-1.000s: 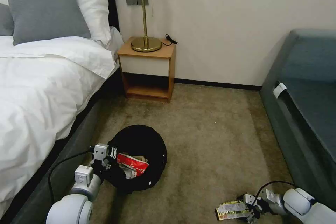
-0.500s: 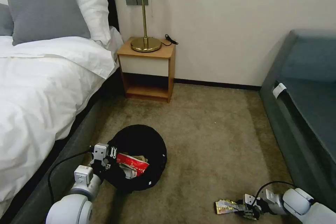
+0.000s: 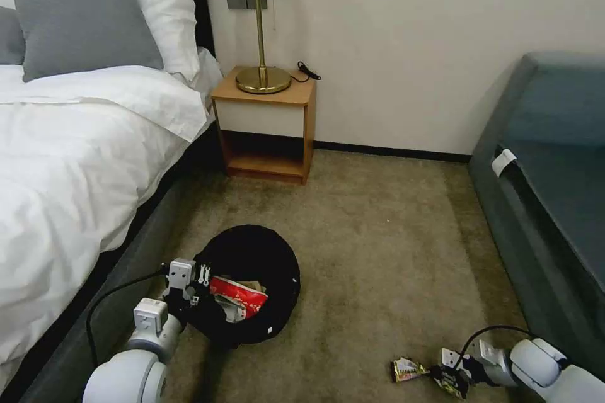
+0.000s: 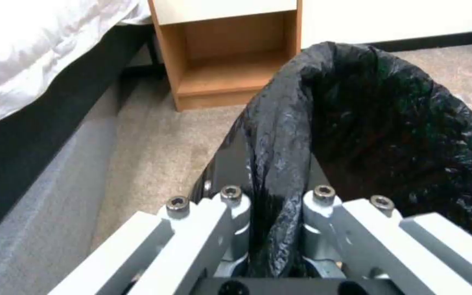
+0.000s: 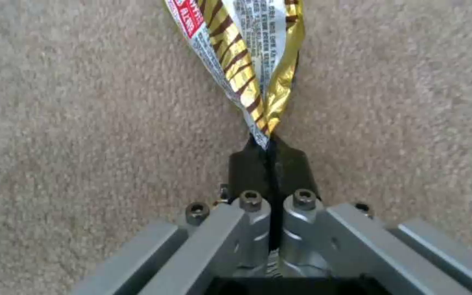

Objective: Pick up the trash bin, then pick up the garbage on the floor and place it into the trash bin.

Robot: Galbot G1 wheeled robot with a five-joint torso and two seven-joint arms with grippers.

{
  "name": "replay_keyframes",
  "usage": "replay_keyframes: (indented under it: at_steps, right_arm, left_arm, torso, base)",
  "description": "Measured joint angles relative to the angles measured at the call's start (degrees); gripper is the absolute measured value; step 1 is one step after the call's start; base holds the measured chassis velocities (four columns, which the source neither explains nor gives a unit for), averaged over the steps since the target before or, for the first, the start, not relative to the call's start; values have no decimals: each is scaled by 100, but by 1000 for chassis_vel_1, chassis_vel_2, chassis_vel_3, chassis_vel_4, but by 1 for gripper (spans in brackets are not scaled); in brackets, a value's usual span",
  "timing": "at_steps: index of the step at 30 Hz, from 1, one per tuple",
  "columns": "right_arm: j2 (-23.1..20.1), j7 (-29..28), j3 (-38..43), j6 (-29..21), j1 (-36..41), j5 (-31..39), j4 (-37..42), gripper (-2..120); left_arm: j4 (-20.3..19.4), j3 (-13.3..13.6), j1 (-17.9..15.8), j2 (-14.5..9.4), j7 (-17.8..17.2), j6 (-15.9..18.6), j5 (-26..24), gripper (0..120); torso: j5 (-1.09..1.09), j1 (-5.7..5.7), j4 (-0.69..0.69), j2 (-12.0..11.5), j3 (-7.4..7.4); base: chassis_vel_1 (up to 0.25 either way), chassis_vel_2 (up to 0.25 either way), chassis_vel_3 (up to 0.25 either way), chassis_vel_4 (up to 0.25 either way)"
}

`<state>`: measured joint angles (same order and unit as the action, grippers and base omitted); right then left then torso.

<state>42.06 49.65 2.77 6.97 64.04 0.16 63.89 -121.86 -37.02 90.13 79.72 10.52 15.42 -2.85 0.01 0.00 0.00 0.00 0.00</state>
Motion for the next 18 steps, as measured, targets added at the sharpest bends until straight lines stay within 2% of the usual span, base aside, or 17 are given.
replay_keyframes:
  at_steps: [9,12,18]
  right_arm:
    - [15,105,543,23,130,199,371,0]
    - [93,377,847,29,48,400,516,0]
    - [197,639,939,-70,-614,736,709,0]
  left_arm:
    - [-55,9,6,26,0,-3,1,7]
    - [-61,16,18,64,23,-41,8,7]
    - [-72,39,41,80,55,-77,48,7]
  torso:
    - [-1,0,-1,0,0]
    - [-1,0,-2,0,0]
    - [-2,0,0,0,0]
  base:
    - [0,0,0,0]
    - [0,0,0,0]
    - [0,0,0,0]
